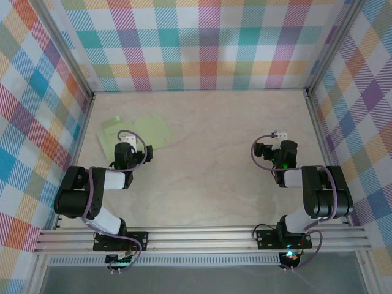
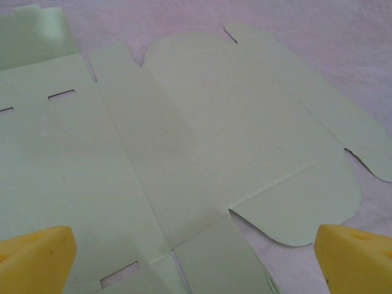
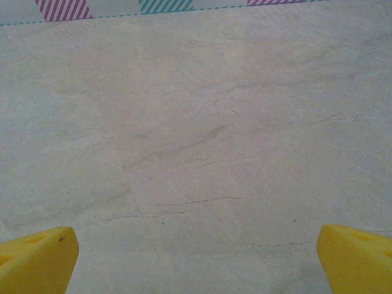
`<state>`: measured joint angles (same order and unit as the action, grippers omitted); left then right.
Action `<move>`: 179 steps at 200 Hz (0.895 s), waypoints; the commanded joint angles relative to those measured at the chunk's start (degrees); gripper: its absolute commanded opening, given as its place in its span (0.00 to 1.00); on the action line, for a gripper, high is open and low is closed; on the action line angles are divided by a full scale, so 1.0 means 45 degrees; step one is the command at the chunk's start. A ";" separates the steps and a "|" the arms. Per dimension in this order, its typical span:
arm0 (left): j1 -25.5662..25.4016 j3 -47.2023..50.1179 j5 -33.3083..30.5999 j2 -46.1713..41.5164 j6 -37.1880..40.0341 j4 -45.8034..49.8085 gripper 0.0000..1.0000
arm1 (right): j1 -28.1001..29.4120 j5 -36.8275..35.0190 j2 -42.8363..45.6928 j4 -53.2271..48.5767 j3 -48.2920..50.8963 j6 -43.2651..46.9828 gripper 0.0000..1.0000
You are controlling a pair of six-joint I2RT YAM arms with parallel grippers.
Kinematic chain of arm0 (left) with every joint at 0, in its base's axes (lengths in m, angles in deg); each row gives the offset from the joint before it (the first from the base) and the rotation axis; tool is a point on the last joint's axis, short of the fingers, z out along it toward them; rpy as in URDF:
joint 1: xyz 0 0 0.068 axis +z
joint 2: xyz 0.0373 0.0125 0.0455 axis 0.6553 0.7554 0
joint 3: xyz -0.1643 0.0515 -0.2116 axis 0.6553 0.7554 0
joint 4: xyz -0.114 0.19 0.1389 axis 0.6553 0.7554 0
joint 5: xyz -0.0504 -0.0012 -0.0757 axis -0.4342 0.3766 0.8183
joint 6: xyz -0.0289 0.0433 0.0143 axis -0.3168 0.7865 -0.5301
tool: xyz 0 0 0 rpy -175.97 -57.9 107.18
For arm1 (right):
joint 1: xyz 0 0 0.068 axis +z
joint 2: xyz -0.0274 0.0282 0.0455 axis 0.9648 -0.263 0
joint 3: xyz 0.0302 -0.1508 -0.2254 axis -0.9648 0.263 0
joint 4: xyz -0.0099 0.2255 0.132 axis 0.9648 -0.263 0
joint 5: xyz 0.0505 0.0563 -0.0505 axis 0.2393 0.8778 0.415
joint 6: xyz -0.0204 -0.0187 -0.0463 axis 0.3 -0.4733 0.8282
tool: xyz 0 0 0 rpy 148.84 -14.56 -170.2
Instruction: Fold the paper box
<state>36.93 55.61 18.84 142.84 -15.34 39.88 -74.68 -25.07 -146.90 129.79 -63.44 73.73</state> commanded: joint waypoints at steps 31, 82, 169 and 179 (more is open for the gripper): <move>0.0091 -0.0265 0.0066 -0.0033 -0.0100 -0.0383 1.00 | 0.0061 -0.0057 0.0100 0.0389 -0.0108 -0.0149 1.00; 0.0111 -0.0266 0.0066 -0.0039 -0.0133 -0.0387 1.00 | 0.0054 -0.0057 0.0102 0.0407 -0.0107 -0.0151 1.00; -0.0159 -0.0983 -0.1712 -0.2129 -0.0652 0.2785 1.00 | 0.0053 -0.0030 0.0354 0.0310 -0.0077 -0.0174 1.00; -0.0202 -0.1296 -0.2772 -0.3070 -0.1640 0.4330 1.00 | 0.0041 0.0079 0.1003 -0.0493 -0.0188 -0.0102 1.00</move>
<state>36.60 54.06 15.28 138.14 -16.48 46.98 -74.68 -25.05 -146.72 129.59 -63.44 73.71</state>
